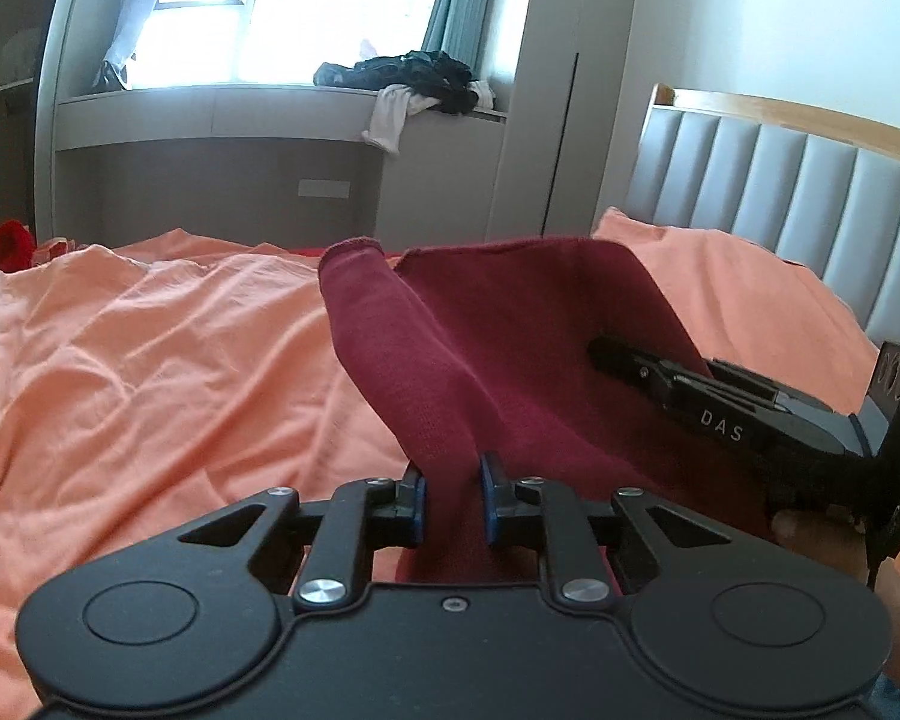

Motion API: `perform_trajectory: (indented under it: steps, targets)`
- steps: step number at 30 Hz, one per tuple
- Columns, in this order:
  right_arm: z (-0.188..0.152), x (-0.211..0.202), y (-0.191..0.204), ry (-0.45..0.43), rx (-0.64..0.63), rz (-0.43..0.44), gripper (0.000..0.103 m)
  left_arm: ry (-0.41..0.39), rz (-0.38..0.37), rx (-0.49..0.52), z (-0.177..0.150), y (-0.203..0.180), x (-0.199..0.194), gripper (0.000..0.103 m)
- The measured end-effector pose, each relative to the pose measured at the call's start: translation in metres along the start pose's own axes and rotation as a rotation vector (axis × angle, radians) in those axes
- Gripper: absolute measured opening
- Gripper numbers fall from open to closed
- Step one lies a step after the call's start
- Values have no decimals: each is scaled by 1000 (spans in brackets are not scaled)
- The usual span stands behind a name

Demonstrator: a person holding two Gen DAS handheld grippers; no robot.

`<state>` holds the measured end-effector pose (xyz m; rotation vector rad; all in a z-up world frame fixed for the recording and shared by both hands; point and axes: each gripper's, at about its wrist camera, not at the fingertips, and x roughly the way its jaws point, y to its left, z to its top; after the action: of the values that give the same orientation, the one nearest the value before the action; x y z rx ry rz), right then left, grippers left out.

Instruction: Fold small clothes

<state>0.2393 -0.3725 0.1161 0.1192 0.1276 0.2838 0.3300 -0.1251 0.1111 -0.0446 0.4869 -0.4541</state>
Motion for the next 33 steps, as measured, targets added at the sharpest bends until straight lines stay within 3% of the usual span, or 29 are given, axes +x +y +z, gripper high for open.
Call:
perform_trajectory:
  steps: [8,14,19,23,27,33]
  targets:
    - [-21,42,-14,128,36,-30,26,34,28,-33,-9,26,32,21]
    - [-34,43,-16,179,44,-59,37,27,60,-35,-18,25,35,28]
    - [-34,36,-19,186,56,-84,47,29,89,-55,-18,24,32,42]
    - [-34,28,-21,185,58,-113,70,30,144,-70,-20,21,29,58]
    - [-31,13,-18,182,43,-128,86,7,176,-66,-24,16,17,75]
    - [-20,-21,-14,124,64,-162,99,-17,180,-52,-28,3,-6,87]
